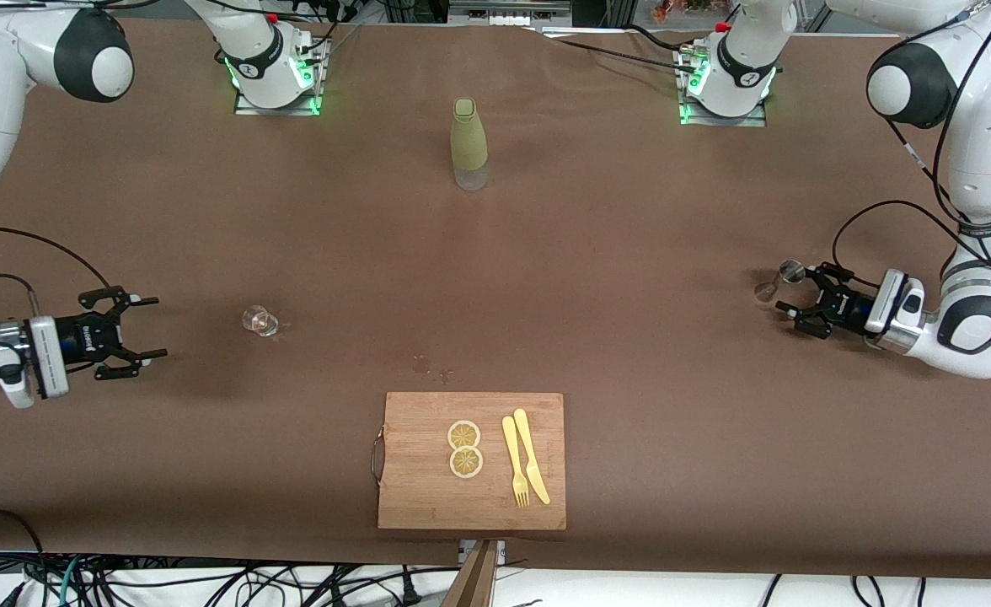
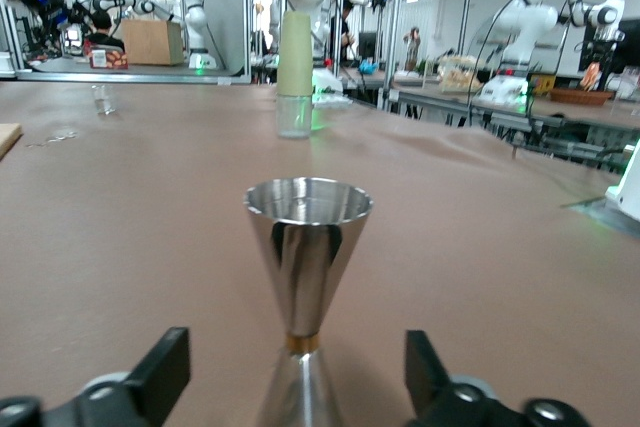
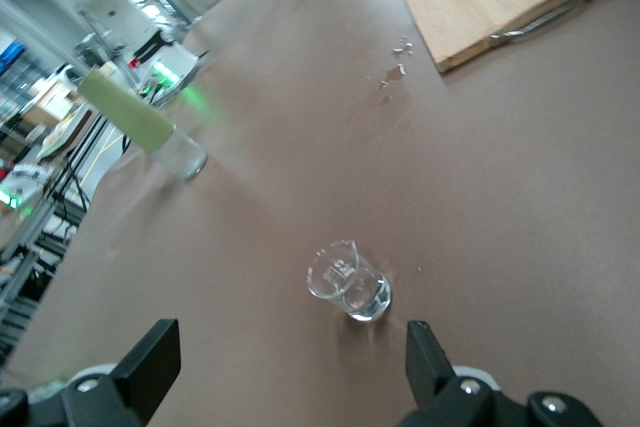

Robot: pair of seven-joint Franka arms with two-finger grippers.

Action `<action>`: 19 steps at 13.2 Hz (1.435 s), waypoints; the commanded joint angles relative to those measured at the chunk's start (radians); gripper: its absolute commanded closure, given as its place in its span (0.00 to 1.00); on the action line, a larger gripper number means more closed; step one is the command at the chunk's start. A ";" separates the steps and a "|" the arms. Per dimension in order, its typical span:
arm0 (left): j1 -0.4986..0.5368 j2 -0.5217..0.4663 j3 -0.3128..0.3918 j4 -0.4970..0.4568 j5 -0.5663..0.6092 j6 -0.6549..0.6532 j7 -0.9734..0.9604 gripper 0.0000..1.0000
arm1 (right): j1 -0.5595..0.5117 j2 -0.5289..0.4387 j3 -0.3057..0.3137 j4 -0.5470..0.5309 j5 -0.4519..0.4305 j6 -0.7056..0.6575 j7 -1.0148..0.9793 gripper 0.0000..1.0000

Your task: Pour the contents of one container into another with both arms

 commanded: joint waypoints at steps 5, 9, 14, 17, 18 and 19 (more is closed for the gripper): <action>0.020 -0.250 -0.012 0.055 0.185 0.133 -0.148 0.00 | 0.072 -0.318 0.009 -0.005 -0.260 -0.121 0.699 0.00; -0.006 -0.449 -0.014 0.029 0.266 0.185 -0.403 0.00 | 0.182 -0.499 0.040 -0.011 -0.441 -0.149 1.168 0.00; -0.136 -0.733 -0.018 -0.060 0.449 0.283 -0.885 0.00 | 0.267 -0.587 0.084 -0.071 -0.610 -0.202 1.638 0.00; -0.216 -0.917 -0.020 -0.185 0.538 0.317 -1.306 0.00 | 0.276 -0.616 0.087 -0.138 -0.650 -0.170 1.581 0.00; -0.252 -0.939 -0.020 -0.189 0.570 0.317 -1.407 0.00 | 0.276 -0.655 0.086 -0.223 -0.656 -0.097 1.539 0.00; -0.276 -0.954 -0.020 -0.189 0.598 0.318 -1.493 0.00 | 0.278 -0.701 0.086 -0.299 -0.686 -0.014 1.505 0.00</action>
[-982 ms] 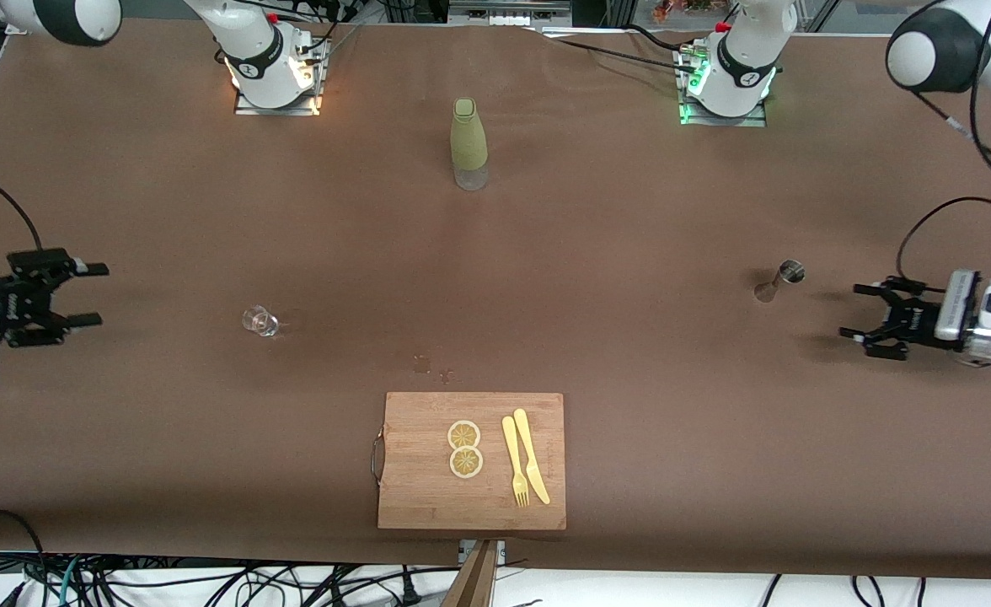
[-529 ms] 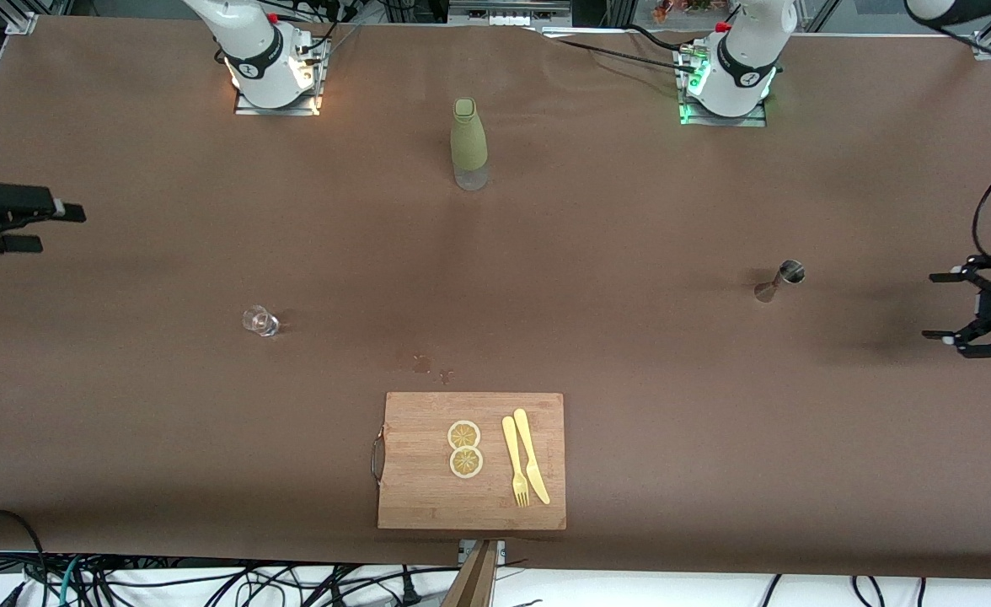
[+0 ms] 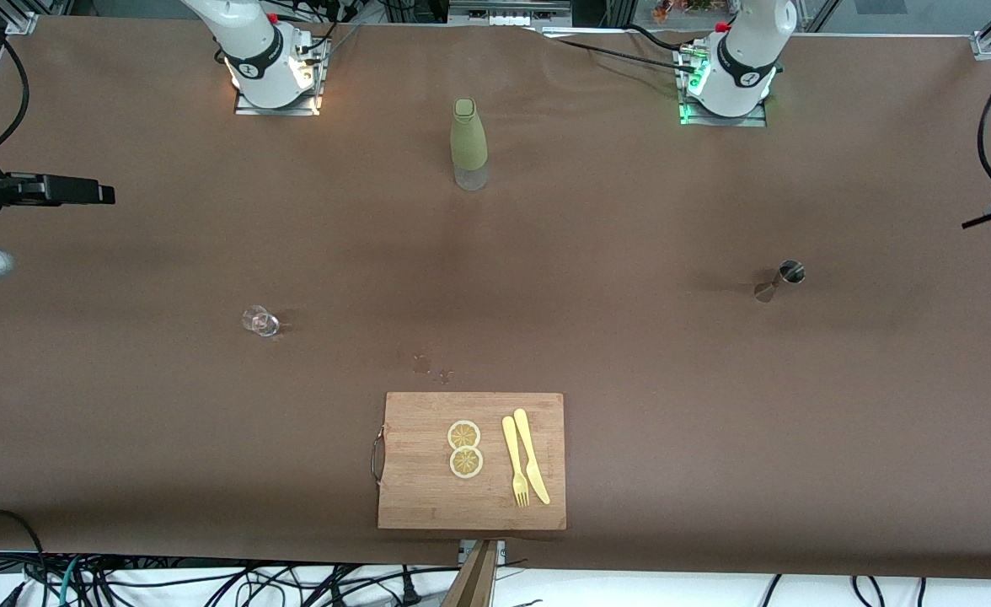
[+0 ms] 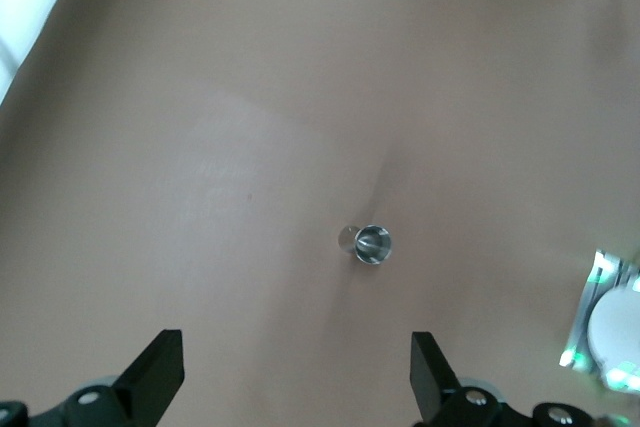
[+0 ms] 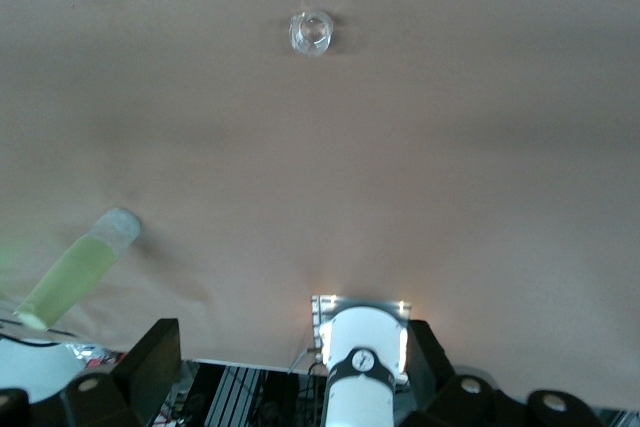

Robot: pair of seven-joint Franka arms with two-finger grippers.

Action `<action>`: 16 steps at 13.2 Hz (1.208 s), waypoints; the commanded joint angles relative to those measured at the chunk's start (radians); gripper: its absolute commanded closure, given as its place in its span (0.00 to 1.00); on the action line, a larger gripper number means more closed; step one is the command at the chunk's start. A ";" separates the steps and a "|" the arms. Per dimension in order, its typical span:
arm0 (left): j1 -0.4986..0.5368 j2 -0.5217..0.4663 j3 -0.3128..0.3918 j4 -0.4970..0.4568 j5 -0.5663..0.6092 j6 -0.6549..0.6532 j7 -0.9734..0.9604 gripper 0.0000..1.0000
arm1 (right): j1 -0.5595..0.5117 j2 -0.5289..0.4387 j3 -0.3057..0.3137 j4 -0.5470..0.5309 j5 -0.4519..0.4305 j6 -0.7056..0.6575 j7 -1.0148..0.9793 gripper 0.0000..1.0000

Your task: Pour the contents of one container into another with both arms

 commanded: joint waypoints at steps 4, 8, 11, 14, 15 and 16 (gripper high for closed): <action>-0.081 -0.131 -0.037 -0.138 0.096 0.037 -0.491 0.00 | 0.001 -0.244 0.000 -0.252 -0.159 0.225 -0.083 0.00; -0.086 -0.143 -0.115 -0.146 0.132 0.006 -0.882 0.00 | 0.004 -0.287 0.006 -0.298 -0.225 0.282 -0.086 0.00; -0.101 -0.143 -0.158 -0.147 0.163 -0.034 -1.143 0.00 | 0.044 -0.296 0.034 -0.308 -0.225 0.280 -0.057 0.00; -0.118 -0.180 -0.176 -0.211 0.183 -0.018 -1.273 0.00 | 0.039 -0.298 0.057 -0.306 -0.218 0.282 0.030 0.00; -0.118 -0.213 -0.176 -0.259 0.182 0.001 -1.276 0.00 | 0.035 -0.296 0.056 -0.306 -0.216 0.283 0.023 0.00; -0.118 -0.233 -0.176 -0.286 0.180 0.011 -1.276 0.00 | 0.025 -0.290 0.056 -0.303 -0.215 0.284 0.007 0.00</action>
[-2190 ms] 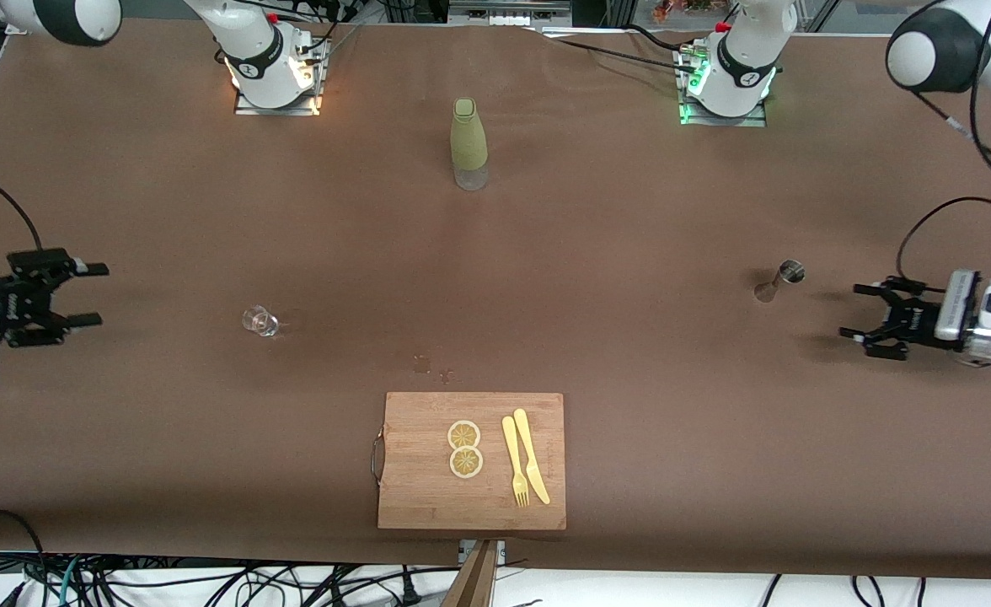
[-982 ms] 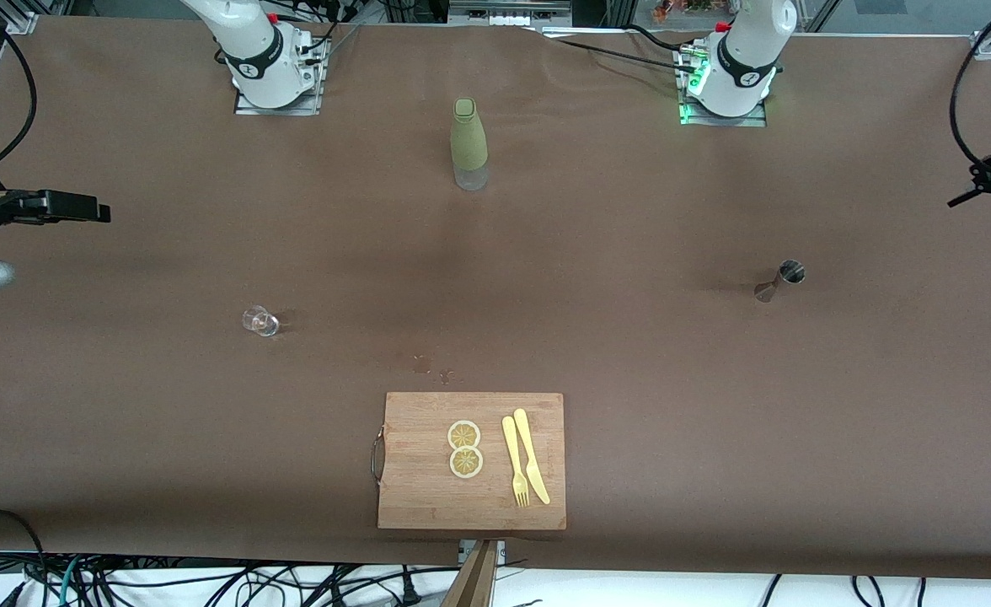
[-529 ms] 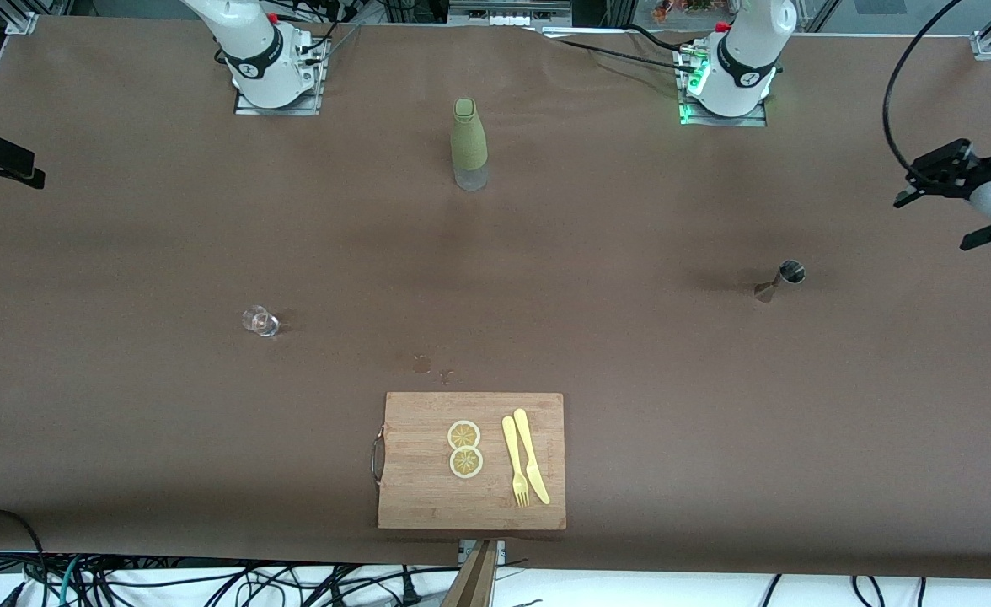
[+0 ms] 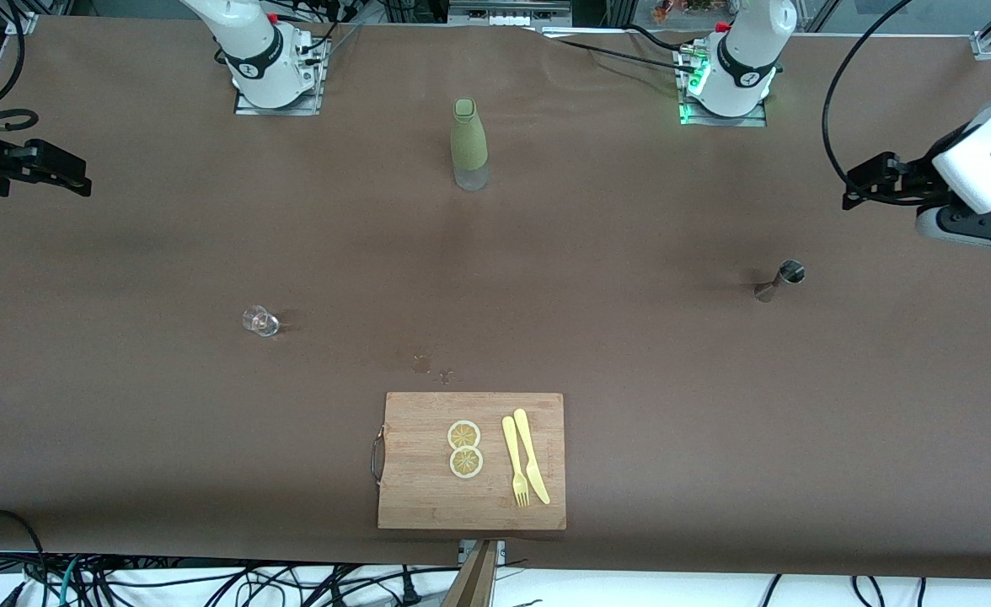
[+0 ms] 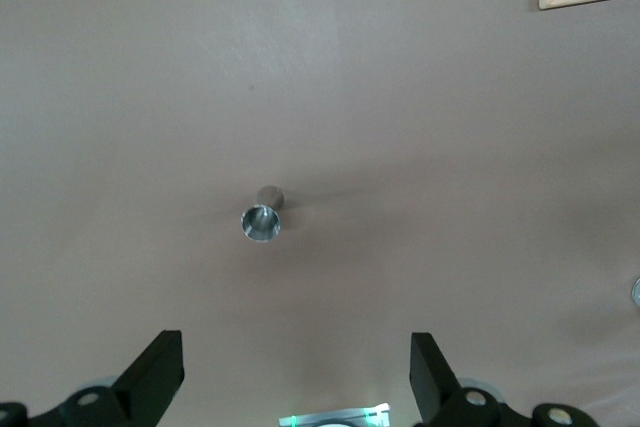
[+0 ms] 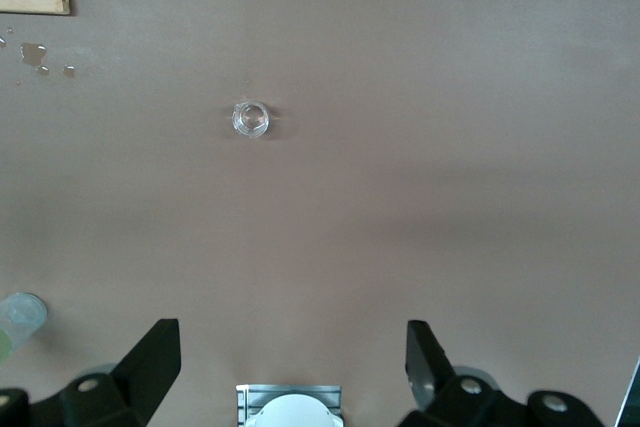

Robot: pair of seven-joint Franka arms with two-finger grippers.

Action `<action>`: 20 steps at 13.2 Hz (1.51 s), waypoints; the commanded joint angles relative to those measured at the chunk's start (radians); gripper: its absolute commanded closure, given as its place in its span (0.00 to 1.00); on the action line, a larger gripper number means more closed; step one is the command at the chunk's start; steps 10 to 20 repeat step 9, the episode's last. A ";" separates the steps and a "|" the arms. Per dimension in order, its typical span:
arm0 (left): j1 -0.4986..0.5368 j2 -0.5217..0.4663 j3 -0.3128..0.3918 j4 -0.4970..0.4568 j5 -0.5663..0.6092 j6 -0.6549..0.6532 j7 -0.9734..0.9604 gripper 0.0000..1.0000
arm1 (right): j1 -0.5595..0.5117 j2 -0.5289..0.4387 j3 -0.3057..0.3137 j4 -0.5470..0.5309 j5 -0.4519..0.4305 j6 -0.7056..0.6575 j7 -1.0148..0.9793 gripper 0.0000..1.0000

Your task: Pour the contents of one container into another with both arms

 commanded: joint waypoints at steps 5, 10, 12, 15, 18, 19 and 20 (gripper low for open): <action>0.011 -0.081 0.005 -0.115 0.013 0.083 -0.007 0.00 | -0.020 -0.002 0.002 -0.014 -0.013 0.018 -0.016 0.00; 0.017 -0.068 0.005 -0.117 0.010 0.094 0.011 0.00 | -0.020 0.001 0.002 -0.014 -0.003 0.023 -0.016 0.00; 0.017 -0.068 0.005 -0.117 0.010 0.094 0.011 0.00 | -0.020 0.001 0.002 -0.014 -0.003 0.023 -0.016 0.00; 0.017 -0.068 0.005 -0.117 0.010 0.094 0.011 0.00 | -0.020 0.001 0.002 -0.014 -0.003 0.023 -0.016 0.00; 0.017 -0.068 0.005 -0.117 0.010 0.094 0.011 0.00 | -0.020 0.001 0.002 -0.014 -0.003 0.023 -0.016 0.00; 0.017 -0.068 0.005 -0.117 0.010 0.094 0.011 0.00 | -0.020 0.001 0.002 -0.014 -0.003 0.023 -0.016 0.00; 0.017 -0.068 0.005 -0.117 0.010 0.094 0.011 0.00 | -0.020 0.001 0.002 -0.014 -0.003 0.023 -0.016 0.00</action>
